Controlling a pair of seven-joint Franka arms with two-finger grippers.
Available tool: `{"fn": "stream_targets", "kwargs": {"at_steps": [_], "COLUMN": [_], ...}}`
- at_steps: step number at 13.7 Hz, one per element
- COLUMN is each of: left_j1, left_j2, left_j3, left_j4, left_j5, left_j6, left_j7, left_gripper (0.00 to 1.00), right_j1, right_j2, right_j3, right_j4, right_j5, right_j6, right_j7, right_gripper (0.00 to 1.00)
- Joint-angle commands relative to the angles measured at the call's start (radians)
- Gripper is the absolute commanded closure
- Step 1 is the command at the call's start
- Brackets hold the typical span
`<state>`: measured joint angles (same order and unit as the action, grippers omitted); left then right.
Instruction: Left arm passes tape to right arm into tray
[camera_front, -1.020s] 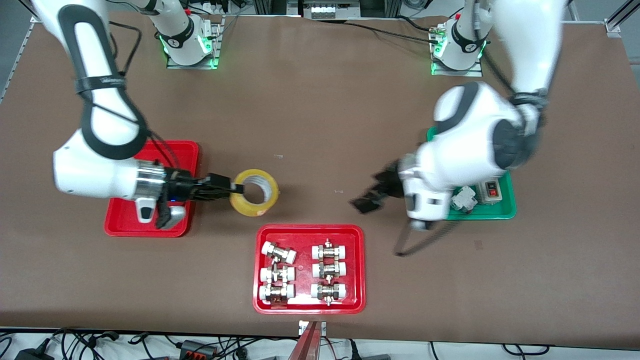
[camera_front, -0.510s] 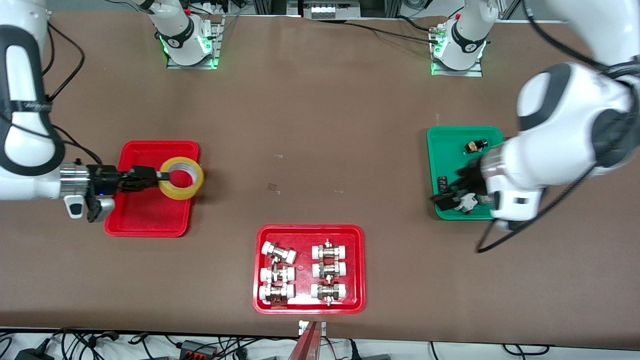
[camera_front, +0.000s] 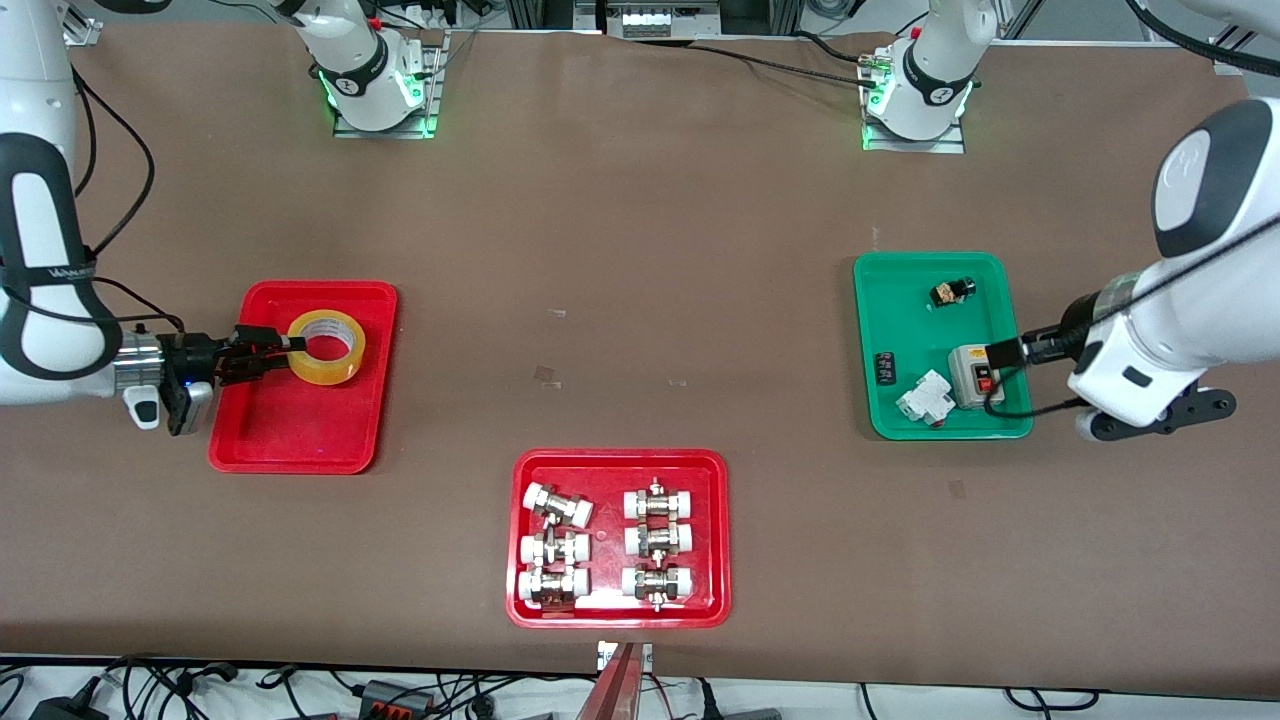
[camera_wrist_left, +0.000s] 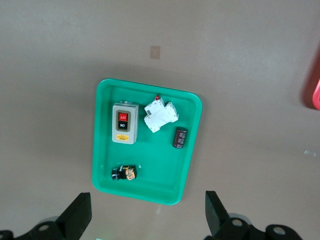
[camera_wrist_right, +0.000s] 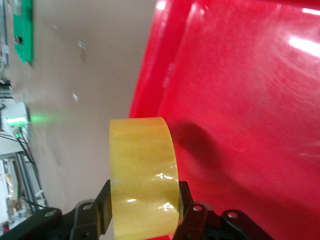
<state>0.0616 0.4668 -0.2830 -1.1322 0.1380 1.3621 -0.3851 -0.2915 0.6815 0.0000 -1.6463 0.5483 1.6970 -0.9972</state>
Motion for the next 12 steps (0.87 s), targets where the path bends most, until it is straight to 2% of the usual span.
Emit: {"fn": "stream_targets", "kwargs": {"at_steps": [1,2,3,5,6,10,12], "left_j1": [0.032,0.035,0.037,0.044,0.046,0.08,0.084], "left_j2": [-0.103,-0.156,-0.204,-0.311,-0.344,-0.361,-0.352], "left_j3": [-0.007,-0.016,-0.016,-0.016,-0.016,-0.002,-0.005], "left_j4": [-0.16,-0.251,-0.33,-0.507,-0.561,-0.577,-0.549], "left_j5": [0.017,0.015,-0.001,-0.041,-0.043,-0.041,-0.041], "left_j6": [0.05,0.099,0.153,0.274,0.32,0.337,0.336], "left_j7": [0.045,0.045,0.045,0.043,0.043,0.144,0.152], "left_gripper": [0.0,0.0,0.0,0.0,0.0,0.0,0.0], "right_j1": [-0.002,0.006,0.011,0.032,0.05,0.11,0.13], "right_j2": [0.003,0.003,0.001,-0.009,-0.022,-0.08,-0.106], "right_j3": [0.018,0.018,0.018,0.021,0.022,0.02,0.02], "right_j4": [0.011,0.011,0.011,0.013,0.013,0.013,0.011], "right_j5": [-0.05,-0.071,-0.086,-0.149,-0.19,-0.312,-0.366], "right_j6": [0.021,0.039,0.052,0.079,0.098,0.142,0.165], "right_j7": [-0.017,-0.024,-0.031,-0.041,-0.041,-0.04,-0.037], "right_gripper": [0.49,0.12,0.0,0.0,0.0,0.0,0.0]}}
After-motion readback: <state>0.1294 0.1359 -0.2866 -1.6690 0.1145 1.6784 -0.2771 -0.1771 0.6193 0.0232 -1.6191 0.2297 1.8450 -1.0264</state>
